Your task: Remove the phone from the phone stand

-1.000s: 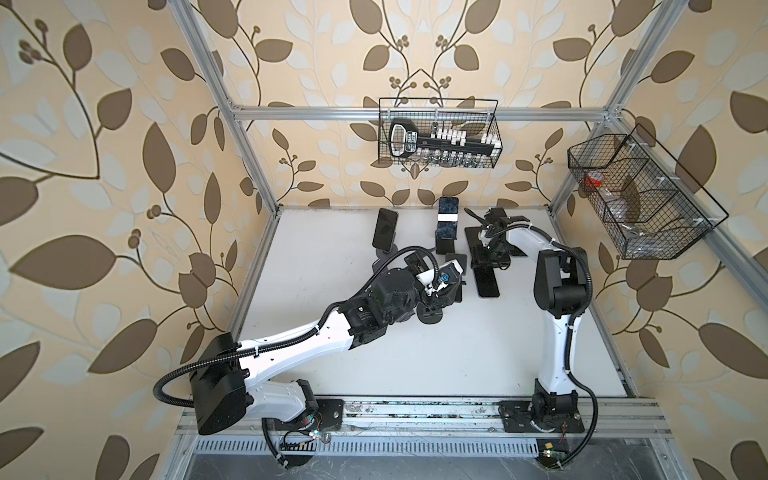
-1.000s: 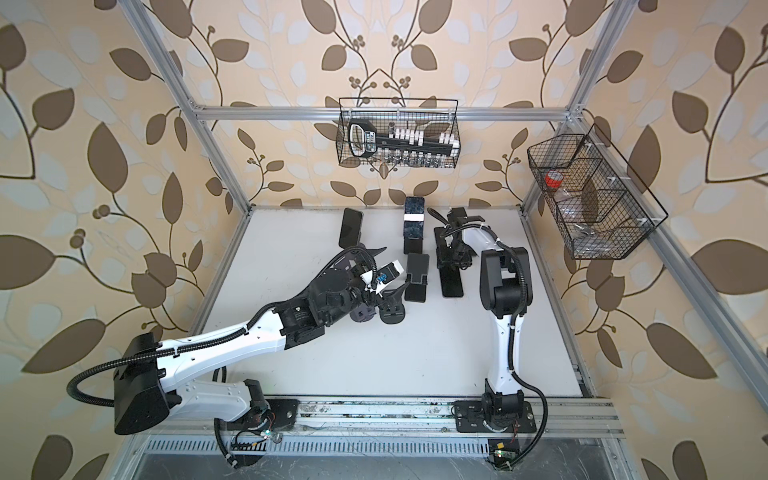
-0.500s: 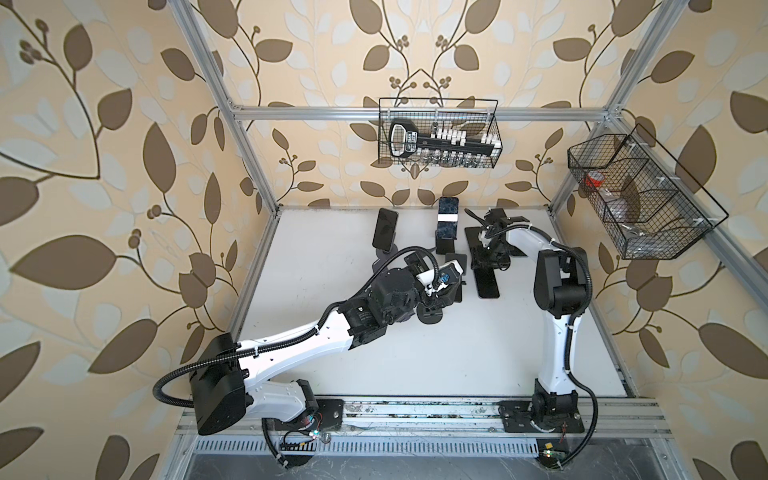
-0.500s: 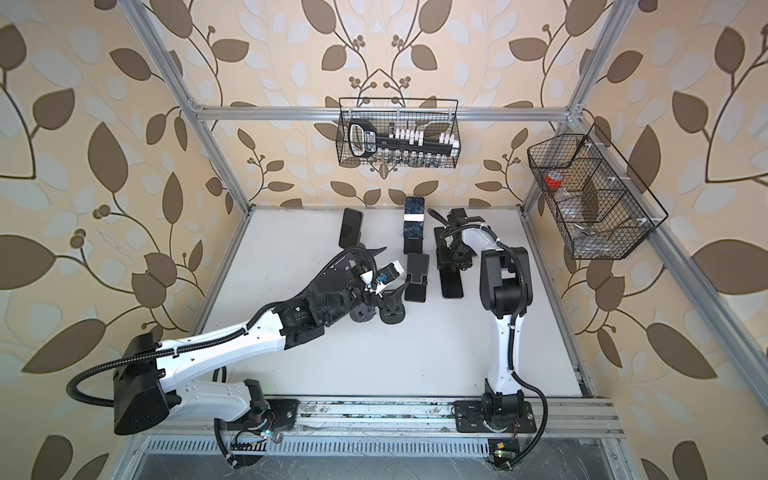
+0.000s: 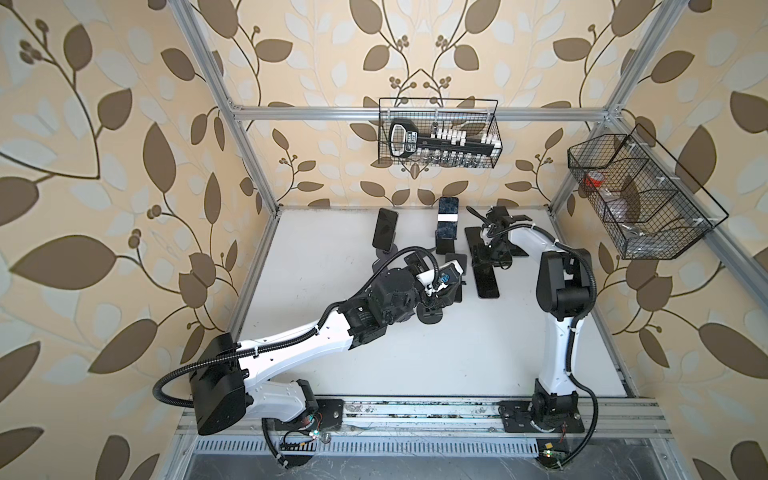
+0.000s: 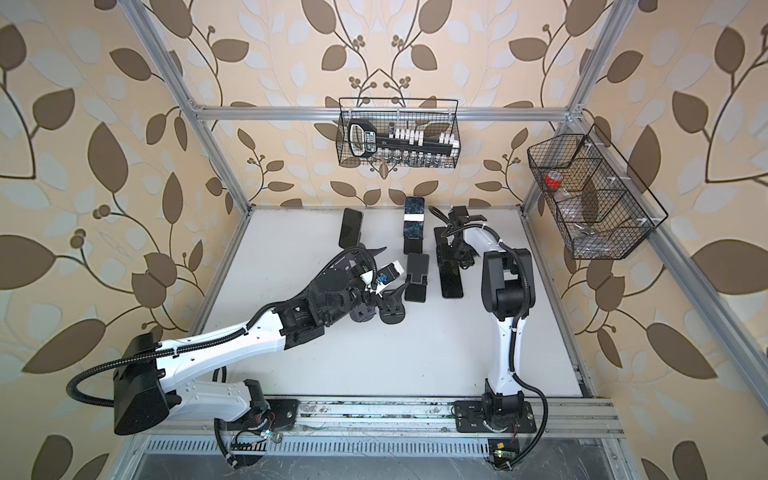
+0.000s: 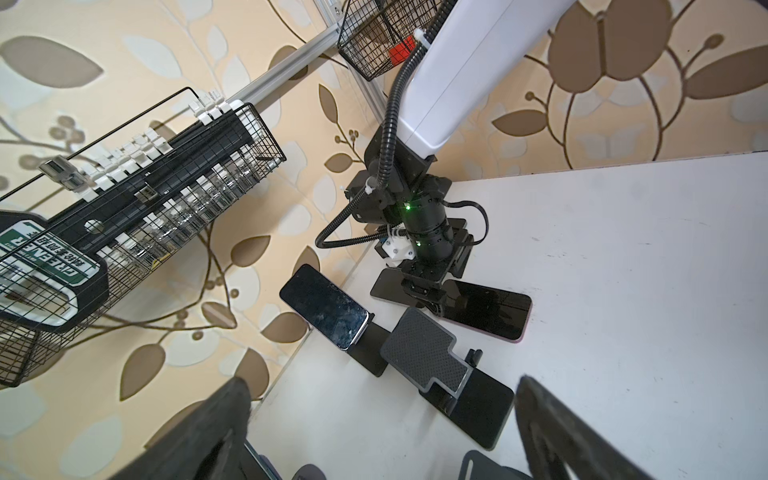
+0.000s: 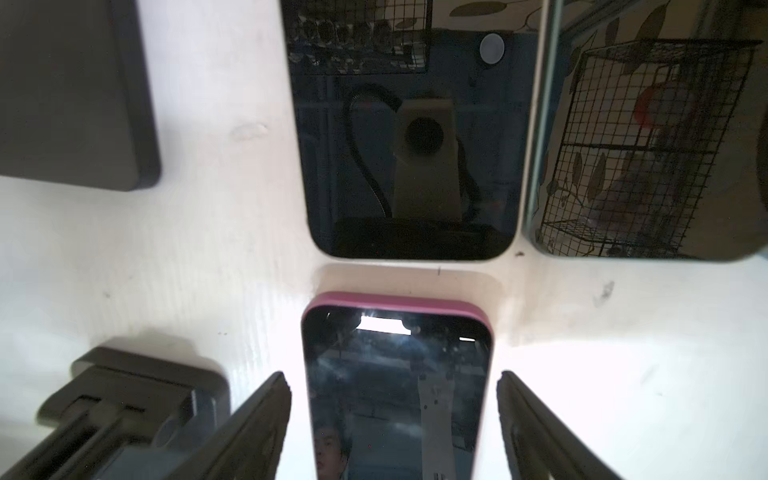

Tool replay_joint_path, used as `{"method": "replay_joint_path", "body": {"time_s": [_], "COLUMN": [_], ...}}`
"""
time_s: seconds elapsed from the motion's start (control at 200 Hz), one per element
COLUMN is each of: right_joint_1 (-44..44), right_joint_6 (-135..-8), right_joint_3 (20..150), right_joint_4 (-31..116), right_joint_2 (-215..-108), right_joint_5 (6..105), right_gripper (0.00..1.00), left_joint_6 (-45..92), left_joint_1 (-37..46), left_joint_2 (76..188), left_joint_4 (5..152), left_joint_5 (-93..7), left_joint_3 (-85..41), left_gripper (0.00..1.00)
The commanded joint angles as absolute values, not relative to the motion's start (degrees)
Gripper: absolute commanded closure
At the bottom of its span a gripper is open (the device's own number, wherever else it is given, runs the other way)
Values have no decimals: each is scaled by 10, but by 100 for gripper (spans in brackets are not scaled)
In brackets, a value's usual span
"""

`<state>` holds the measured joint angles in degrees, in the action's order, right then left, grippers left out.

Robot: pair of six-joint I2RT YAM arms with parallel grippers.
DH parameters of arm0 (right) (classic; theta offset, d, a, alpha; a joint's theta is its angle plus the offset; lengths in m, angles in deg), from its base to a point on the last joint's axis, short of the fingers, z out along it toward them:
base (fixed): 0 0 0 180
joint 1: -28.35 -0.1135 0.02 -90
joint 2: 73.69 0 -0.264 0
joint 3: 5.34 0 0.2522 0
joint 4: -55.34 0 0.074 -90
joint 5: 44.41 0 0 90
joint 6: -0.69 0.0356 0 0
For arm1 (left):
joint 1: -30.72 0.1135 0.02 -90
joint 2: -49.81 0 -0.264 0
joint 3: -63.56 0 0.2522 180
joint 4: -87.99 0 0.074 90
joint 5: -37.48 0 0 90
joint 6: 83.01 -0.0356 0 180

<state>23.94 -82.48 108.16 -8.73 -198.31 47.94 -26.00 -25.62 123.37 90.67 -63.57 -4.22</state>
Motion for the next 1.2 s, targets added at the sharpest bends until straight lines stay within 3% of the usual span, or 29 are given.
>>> {"method": "replay_joint_path", "body": {"time_s": [0.0,0.95,1.195], "right_joint_1": [243,242,236], "right_joint_6": [-821,-801,-800], "right_joint_3": [1073,1000,961], "right_joint_4": [-93,-4,21], "right_joint_2": [-1961,-1790,-1729], "right_joint_5": [479,516,530], "right_gripper": [21,22,22], "left_joint_6": [-272,-269,-232], "left_joint_1": [-262,-241,-223], "left_joint_2": [1215,1232,1215], "left_joint_4": [917,912,846], "left_joint_5": [-647,-671,-688], "left_joint_3": [-52,-64,-71], "left_gripper": [1,1,1]}}
